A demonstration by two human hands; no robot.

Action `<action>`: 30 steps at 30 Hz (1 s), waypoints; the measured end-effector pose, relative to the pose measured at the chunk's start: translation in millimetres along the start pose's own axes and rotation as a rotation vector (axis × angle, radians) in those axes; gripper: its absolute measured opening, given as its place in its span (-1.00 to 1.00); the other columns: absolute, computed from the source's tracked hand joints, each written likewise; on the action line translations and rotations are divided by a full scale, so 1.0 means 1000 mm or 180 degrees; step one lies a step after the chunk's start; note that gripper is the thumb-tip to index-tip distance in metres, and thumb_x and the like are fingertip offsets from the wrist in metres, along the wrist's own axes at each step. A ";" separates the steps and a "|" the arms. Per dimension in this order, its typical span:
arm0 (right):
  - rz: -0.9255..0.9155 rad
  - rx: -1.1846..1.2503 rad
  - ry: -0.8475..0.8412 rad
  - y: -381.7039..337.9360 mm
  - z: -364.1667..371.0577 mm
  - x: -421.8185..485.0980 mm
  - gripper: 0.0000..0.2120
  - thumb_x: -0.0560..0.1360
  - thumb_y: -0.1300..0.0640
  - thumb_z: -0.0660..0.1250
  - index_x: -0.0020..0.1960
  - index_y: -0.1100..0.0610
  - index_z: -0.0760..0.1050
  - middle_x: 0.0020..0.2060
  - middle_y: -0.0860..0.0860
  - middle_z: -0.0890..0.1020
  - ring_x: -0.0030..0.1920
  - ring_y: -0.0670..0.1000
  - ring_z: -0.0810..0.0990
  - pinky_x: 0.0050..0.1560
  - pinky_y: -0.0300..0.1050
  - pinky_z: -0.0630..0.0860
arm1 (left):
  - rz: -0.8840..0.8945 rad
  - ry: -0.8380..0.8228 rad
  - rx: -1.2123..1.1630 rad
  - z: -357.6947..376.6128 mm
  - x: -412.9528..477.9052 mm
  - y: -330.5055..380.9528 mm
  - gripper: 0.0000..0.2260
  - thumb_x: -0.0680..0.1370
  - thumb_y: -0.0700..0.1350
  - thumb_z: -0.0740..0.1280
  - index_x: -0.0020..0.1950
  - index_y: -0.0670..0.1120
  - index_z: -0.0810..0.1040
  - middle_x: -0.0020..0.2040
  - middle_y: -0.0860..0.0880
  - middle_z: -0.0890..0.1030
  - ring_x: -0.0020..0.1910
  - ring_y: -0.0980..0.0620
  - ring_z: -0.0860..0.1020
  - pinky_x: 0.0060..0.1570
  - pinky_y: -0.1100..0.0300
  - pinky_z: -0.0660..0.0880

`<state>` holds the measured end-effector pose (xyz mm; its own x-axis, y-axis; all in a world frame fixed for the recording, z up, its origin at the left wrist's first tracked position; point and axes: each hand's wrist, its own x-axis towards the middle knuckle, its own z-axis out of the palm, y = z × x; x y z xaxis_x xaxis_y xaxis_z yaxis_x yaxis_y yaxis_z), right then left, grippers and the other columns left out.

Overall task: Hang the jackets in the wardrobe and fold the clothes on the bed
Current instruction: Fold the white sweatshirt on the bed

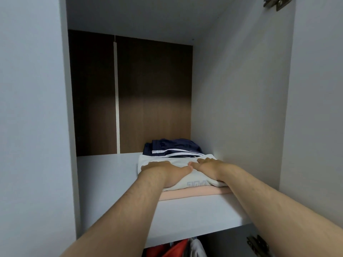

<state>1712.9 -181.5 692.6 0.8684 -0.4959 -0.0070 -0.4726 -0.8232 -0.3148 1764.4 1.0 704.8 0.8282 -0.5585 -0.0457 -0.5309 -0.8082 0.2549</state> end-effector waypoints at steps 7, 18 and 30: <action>0.0058 0.0050 0.0036 0.004 0.001 -0.001 -0.28 0.56 -0.41 -0.05 0.59 -0.05 0.12 0.58 -0.04 0.15 0.56 0.08 0.13 0.48 0.06 0.08 | -0.0081 0.0126 -0.0191 0.004 0.002 -0.004 -0.06 0.35 0.58 -0.03 0.51 -0.01 0.34 0.45 -0.06 0.43 0.37 -0.12 0.41 0.33 -0.01 0.37; 0.0147 0.0200 0.1449 0.004 0.014 -0.024 -0.60 0.59 -0.14 0.11 -0.29 0.05 0.48 -0.27 0.02 0.58 -0.07 0.17 0.57 -0.18 -0.07 0.37 | -0.0158 0.1006 -0.0084 0.021 -0.005 -0.003 -0.28 0.55 0.32 0.00 0.50 -0.17 0.32 0.48 -0.23 0.33 0.42 -0.32 0.28 0.27 -0.32 0.35; 0.0255 -0.0737 0.0790 0.017 0.027 -0.066 -0.62 0.69 0.04 -0.12 0.40 0.10 0.28 0.46 0.09 0.32 0.44 0.14 0.25 0.38 -0.02 0.19 | 0.0260 0.1203 0.0136 0.033 -0.012 -0.012 -0.42 0.62 0.22 -0.08 0.47 -0.11 0.33 0.43 -0.21 0.36 0.39 -0.28 0.31 0.31 -0.24 0.31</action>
<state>1651.8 -154.8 661.8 0.7776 -0.5902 0.2170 -0.5840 -0.8057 -0.0986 1754.9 11.5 669.9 0.7864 -0.5195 0.3342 -0.5982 -0.7755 0.2020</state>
